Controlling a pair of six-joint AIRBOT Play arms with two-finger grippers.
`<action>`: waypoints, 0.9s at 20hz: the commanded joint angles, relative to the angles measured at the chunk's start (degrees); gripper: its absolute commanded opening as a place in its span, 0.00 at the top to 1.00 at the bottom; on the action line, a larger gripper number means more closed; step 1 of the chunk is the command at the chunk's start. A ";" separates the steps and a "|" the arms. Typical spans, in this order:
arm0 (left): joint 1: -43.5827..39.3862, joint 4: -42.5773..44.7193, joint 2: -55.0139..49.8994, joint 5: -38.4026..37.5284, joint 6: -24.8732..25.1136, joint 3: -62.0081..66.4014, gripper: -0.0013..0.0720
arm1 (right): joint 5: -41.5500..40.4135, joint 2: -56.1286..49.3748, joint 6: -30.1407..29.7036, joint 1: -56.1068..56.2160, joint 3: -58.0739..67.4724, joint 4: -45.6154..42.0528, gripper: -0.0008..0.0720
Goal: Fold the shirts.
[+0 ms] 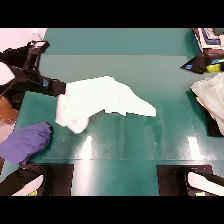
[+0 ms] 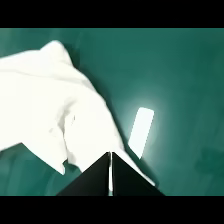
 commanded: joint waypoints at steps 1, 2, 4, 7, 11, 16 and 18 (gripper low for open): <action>2.49 4.48 1.64 -1.73 0.24 0.76 0.95 | -0.76 -8.50 -0.50 6.60 0.04 0.04 0.65; 2.49 4.52 1.64 -1.42 0.24 0.76 0.95 | -2.16 -11.56 -0.52 9.18 0.04 0.07 0.43; 2.49 4.52 1.64 -1.44 0.24 0.76 0.95 | -5.31 -17.42 -2.01 13.81 0.07 0.13 0.41; 2.49 4.50 1.64 -1.46 0.22 0.76 0.95 | -9.33 -24.68 -4.02 18.67 0.68 0.39 0.41; 2.49 4.50 1.64 -1.46 0.22 0.76 0.95 | -9.70 -33.05 -4.22 22.29 7.04 0.33 0.41; 2.49 4.50 1.64 -1.44 0.24 0.76 0.95 | -8.11 -39.04 -4.20 24.74 14.25 0.37 0.44; 2.49 4.50 1.64 -1.42 0.24 0.76 0.95 | -8.09 -39.39 -4.22 25.18 15.78 0.35 0.86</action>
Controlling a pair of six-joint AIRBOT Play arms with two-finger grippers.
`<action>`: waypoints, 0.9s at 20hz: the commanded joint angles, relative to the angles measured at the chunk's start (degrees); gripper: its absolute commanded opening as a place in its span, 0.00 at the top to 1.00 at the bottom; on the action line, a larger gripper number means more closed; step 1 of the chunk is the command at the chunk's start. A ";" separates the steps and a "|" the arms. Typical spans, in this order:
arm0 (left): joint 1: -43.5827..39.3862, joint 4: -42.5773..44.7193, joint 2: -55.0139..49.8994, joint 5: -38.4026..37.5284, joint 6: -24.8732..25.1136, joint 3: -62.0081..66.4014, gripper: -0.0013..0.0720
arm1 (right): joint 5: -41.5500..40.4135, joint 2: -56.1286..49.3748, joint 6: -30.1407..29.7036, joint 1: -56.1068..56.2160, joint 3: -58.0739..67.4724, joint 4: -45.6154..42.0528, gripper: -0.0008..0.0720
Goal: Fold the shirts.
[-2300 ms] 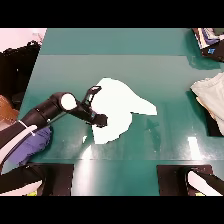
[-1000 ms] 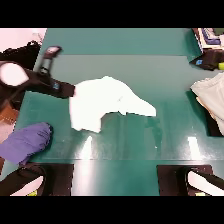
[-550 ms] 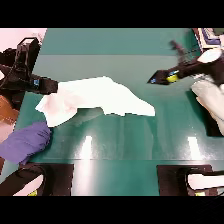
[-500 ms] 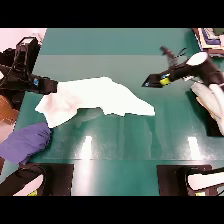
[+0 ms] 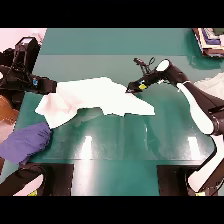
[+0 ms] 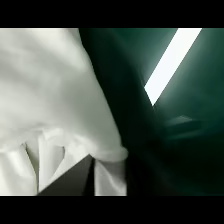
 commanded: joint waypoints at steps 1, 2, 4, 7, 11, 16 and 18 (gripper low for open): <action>0.04 0.07 0.04 0.00 0.00 0.07 0.95 | 0.37 -2.03 -0.09 1.18 4.00 -0.11 0.97; 0.04 0.07 0.09 0.00 0.00 0.09 0.95 | 0.70 -1.88 -0.07 0.94 5.40 -0.20 0.97; 0.04 0.22 0.90 -0.24 0.00 1.16 0.95 | 1.86 0.24 0.07 -0.35 8.55 -0.50 0.97; 0.04 0.42 4.04 -0.39 0.00 7.91 0.95 | 3.04 8.26 0.20 -4.63 14.19 -0.52 0.97; 0.04 -1.18 7.65 -4.33 0.02 21.09 0.95 | 6.47 22.03 0.17 -11.74 22.01 -0.48 0.97; 0.04 -12.07 8.79 -7.10 0.02 33.97 0.95 | 6.97 39.93 0.17 -19.28 22.14 -0.48 0.97; 0.04 -17.86 8.79 -7.02 0.04 38.23 0.95 | 6.49 45.33 0.17 -22.10 22.14 -0.48 0.97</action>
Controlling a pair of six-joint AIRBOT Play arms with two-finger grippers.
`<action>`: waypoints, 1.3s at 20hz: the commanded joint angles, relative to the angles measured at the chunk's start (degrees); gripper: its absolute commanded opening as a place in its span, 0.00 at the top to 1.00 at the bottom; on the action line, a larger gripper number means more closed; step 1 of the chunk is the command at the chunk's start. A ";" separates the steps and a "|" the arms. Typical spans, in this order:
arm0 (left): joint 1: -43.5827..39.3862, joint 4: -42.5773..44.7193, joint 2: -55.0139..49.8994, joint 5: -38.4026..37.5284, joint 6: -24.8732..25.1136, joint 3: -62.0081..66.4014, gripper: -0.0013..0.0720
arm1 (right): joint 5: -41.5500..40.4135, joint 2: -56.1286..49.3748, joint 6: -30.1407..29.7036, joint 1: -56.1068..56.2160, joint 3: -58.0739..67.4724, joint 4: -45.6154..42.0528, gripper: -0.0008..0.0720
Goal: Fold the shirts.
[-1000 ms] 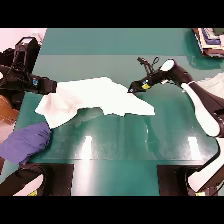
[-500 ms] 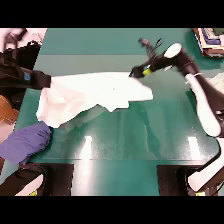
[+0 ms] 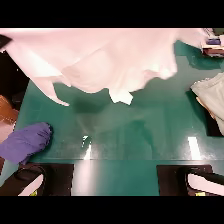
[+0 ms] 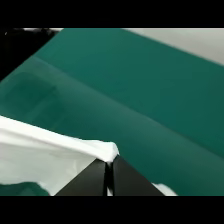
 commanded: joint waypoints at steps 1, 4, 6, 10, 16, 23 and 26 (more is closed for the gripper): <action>0.07 -10.34 0.37 -0.87 0.00 8.31 0.95 | -0.48 10.23 0.09 -5.29 0.50 -0.42 0.97; 0.07 -17.44 0.37 -0.90 -0.02 13.62 0.95 | -2.60 16.59 0.09 -10.69 0.50 -0.39 0.97; 0.07 -21.55 0.37 -0.90 0.00 15.43 0.95 | -4.72 19.93 0.09 -14.80 0.50 -0.39 0.97; 0.07 -19.52 0.15 -6.21 -0.28 9.40 0.95 | -5.38 20.94 1.38 -19.26 0.52 -0.17 0.97; 0.07 -14.71 -5.44 2.56 -0.44 -23.74 0.95 | 10.19 1.05 9.81 -8.94 0.13 -0.85 0.97; 0.07 -16.65 -27.39 27.21 6.62 -40.87 0.95 | 3.21 -24.57 10.60 2.78 -12.98 -9.20 0.97; 0.48 -16.57 -32.92 39.12 6.62 -39.80 0.95 | -3.78 -30.12 10.60 2.84 -12.92 -8.81 0.97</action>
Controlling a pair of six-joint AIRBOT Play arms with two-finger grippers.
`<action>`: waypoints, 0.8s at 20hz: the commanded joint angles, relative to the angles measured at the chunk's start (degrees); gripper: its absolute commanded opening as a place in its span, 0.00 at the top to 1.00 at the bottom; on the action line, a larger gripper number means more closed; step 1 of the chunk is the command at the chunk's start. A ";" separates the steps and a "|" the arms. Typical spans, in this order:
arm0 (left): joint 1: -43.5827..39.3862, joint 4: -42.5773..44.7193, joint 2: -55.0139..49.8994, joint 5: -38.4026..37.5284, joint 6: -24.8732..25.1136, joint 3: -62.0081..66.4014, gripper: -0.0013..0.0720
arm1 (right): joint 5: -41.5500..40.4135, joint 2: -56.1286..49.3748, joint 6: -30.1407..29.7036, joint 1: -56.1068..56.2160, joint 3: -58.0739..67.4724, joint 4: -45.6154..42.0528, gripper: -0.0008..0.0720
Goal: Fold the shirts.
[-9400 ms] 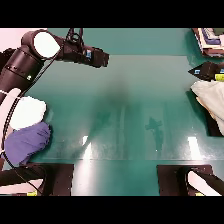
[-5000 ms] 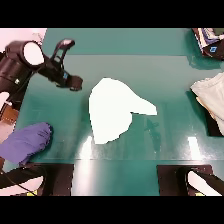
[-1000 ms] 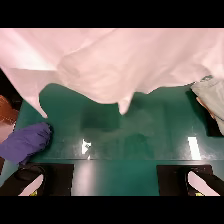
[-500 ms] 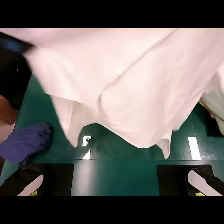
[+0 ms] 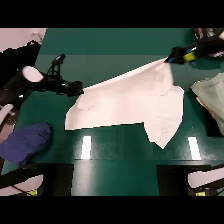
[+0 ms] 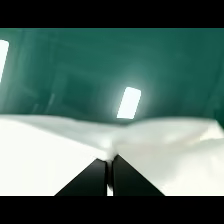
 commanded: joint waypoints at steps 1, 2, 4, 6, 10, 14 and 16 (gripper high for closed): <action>0.81 -0.33 -7.10 14.82 1.18 -0.22 0.95 | -8.02 -7.30 0.26 1.29 -1.33 -0.50 0.97; 1.33 -0.26 -7.87 16.17 1.20 0.42 0.95 | -8.85 -7.76 0.26 1.29 -1.33 -0.50 0.97; 2.32 -0.11 -8.52 17.59 1.25 0.74 0.95 | -10.45 -8.07 0.26 1.33 -1.33 -0.48 0.97; 2.75 0.17 -8.52 18.34 1.86 0.76 0.84 | -12.66 -8.07 0.26 1.29 -1.33 -0.48 0.97; 3.37 1.03 -7.85 15.72 1.92 0.98 0.40 | -11.30 -8.00 0.28 0.63 -0.04 -0.48 0.42; 12.22 3.54 -3.02 -5.75 4.09 3.72 0.40 | -2.12 -3.17 -2.19 -3.67 0.61 -0.52 0.42; 17.07 5.77 0.79 -16.28 6.62 2.71 0.40 | 0.13 2.27 -3.32 -6.54 -4.39 -0.46 0.42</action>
